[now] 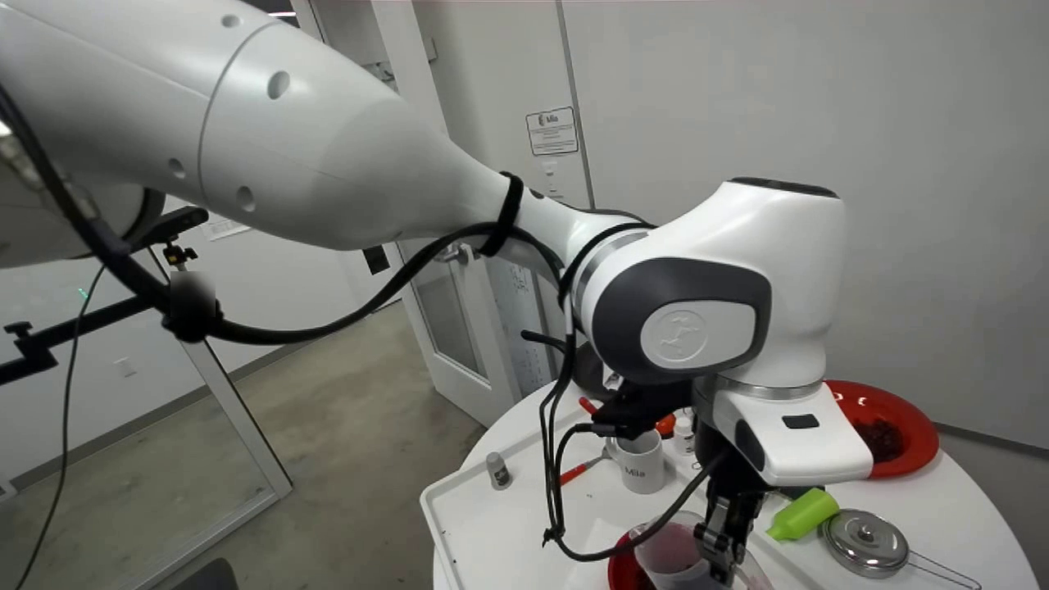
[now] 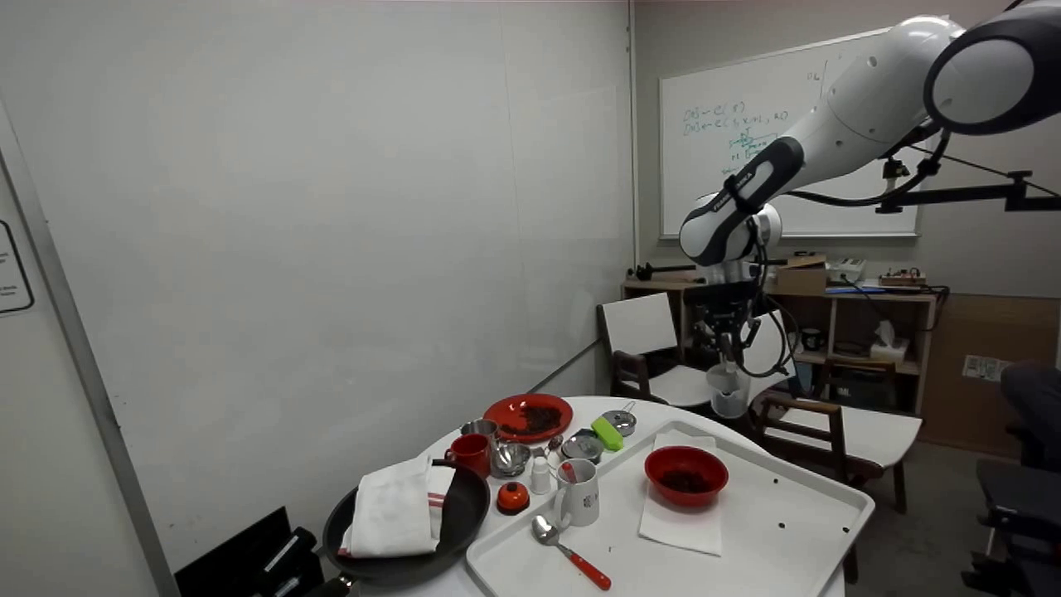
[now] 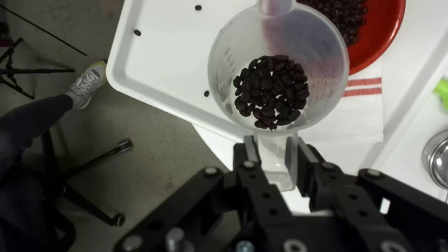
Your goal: Pour the contents from the clear jar into the orange bowl
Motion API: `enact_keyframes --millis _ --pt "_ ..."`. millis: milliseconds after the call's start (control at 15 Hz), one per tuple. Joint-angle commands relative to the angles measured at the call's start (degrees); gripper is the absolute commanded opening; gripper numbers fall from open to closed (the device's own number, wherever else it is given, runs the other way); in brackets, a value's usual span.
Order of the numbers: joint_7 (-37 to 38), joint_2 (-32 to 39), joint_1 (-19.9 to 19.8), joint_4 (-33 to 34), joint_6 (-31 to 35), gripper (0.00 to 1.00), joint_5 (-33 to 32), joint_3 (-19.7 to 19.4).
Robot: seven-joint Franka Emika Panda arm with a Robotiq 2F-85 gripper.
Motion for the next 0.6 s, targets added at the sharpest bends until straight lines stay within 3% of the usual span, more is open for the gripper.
enact_keyframes --millis 0,67,133,267,533 --pt "4.14 -0.01 1.49 -0.23 5.03 0.12 -2.06 -1.89" --pt "5.32 0.1 1.93 -0.32 6.54 0.12 -2.99 -2.55" --pt "11.11 -1.82 7.15 -3.6 8.91 0.12 -5.06 -3.0" --pt "18.06 -1.78 11.22 -4.64 12.01 0.12 -9.18 -4.66" --pt "32.82 -0.15 20.54 -3.5 10.33 0.12 -19.35 -6.53"
